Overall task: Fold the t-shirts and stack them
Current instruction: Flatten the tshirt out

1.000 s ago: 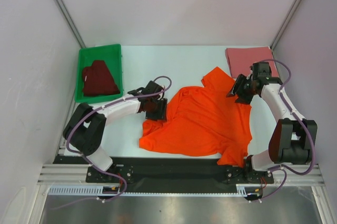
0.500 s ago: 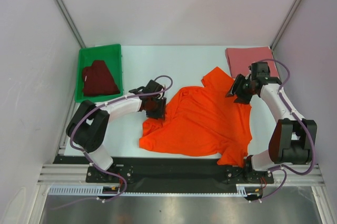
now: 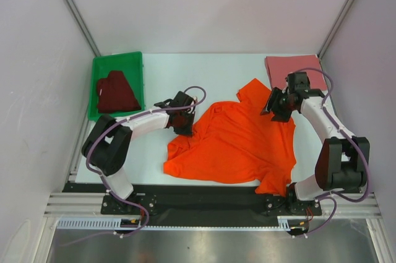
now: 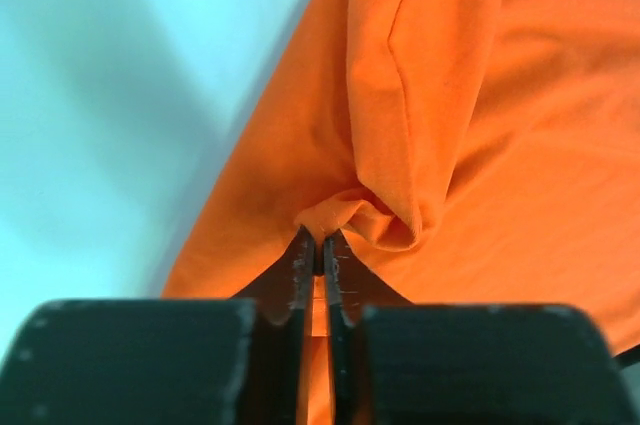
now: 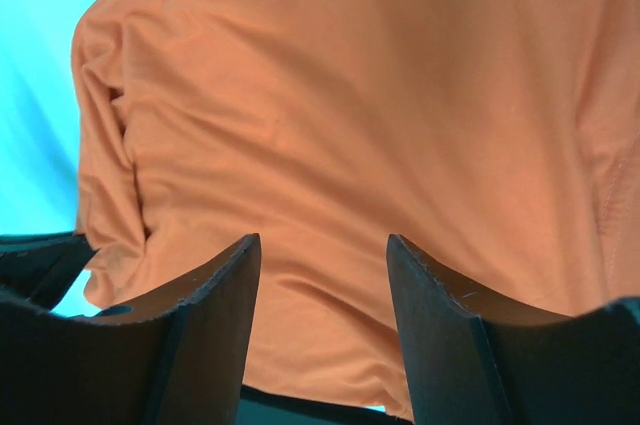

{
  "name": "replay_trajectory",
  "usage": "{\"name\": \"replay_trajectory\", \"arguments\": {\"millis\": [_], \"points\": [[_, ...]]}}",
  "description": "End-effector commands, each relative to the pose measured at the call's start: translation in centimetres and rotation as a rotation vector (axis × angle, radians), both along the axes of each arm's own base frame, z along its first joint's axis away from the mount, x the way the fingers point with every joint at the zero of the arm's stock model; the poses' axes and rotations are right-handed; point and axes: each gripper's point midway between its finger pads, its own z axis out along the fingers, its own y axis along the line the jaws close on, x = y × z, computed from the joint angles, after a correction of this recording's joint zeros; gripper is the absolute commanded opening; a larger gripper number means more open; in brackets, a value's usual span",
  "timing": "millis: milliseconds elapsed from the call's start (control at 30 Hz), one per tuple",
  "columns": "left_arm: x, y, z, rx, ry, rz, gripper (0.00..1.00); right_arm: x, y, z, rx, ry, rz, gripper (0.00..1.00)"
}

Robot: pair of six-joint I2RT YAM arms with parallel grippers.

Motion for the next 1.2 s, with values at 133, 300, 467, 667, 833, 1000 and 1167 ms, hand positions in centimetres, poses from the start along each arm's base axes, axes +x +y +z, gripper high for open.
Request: {"name": "replay_trajectory", "arguments": {"millis": [133,300,467,667,833,1000,1167], "points": [[0.6,1.0,2.1,0.025,-0.058,0.033,0.0,5.6,-1.3,1.4,-0.123,-0.1,-0.015,0.6],[-1.2,1.9,2.7,0.017,-0.014,0.071,0.0,12.7,-2.4,4.3,-0.232,-0.266,-0.06,0.57],[-2.2,2.6,4.5,-0.01,-0.042,0.094,0.0,18.9,-1.8,2.1,-0.322,-0.274,-0.026,0.52],[-2.2,2.6,5.9,-0.041,-0.082,0.104,0.0,24.9,-0.2,0.5,-0.391,-0.288,-0.008,0.48],[-1.9,2.3,7.1,-0.072,-0.117,0.094,0.0,27.3,0.0,-0.5,-0.538,-0.306,0.026,0.47],[-1.7,2.7,7.9,-0.08,-0.155,0.09,0.01,28.5,-0.4,-1.3,-0.61,-0.321,0.025,0.45],[-1.7,2.8,8.5,-0.104,-0.165,0.089,0.0,28.6,0.0,-3.4,-0.611,-0.287,0.055,0.4]]}}
